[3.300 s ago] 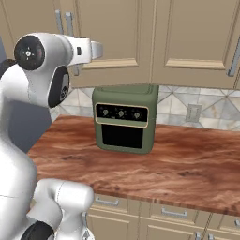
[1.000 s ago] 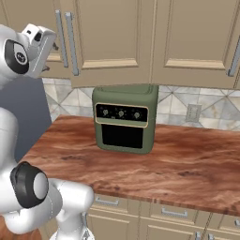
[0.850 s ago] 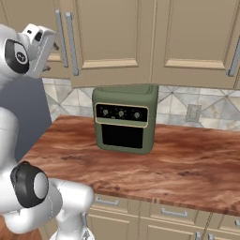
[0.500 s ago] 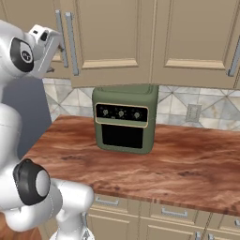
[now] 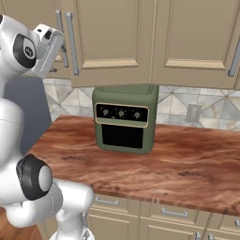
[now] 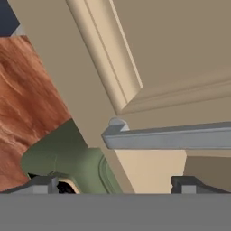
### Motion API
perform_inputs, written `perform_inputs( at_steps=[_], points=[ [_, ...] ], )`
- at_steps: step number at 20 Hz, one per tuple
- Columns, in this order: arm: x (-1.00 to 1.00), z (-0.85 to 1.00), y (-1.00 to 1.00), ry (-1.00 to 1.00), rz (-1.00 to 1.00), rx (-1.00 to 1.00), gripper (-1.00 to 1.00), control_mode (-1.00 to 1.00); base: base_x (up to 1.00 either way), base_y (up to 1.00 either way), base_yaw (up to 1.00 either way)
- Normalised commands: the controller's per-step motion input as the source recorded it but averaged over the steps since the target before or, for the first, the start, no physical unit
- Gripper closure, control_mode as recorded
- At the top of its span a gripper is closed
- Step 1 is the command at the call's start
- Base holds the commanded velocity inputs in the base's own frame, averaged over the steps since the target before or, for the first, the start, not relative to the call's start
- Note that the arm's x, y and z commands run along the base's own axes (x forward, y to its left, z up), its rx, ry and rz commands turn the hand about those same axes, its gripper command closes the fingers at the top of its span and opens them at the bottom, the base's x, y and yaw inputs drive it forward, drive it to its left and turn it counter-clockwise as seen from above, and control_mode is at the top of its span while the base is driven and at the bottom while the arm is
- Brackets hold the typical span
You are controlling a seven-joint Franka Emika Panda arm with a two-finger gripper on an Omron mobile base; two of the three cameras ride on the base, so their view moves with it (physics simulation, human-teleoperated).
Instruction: The dining table condiment station is running low on mayonnaise. Refill the condiment station by opening the cabinet and taking the mayonnaise from the cabinet and placing it on the dining table.
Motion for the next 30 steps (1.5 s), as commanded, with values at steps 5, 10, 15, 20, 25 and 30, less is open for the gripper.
perform_inputs(
  at_steps=[5,10,15,20,25,30],
  points=[
    [0.00,0.00,-0.28,0.00,0.01,-0.01,-1.00,-1.00,0.00,0.00,0.00],
    [-0.22,0.00,-0.60,-0.02,0.01,0.00,-1.00,-1.00,0.00,0.00,0.00],
    [-0.56,0.00,-0.79,-0.08,0.00,0.00,-1.00,-1.00,0.00,0.00,0.00],
    [-0.78,0.07,-0.90,-0.14,0.00,0.00,-1.00,-1.00,0.00,0.00,0.00],
    [-0.93,0.01,-0.98,-0.04,-0.09,0.05,-1.00,-1.00,0.00,0.00,0.00],
    [-0.96,0.00,-1.00,0.00,-0.13,0.06,-1.00,-1.00,0.00,0.00,0.00]
  ],
)
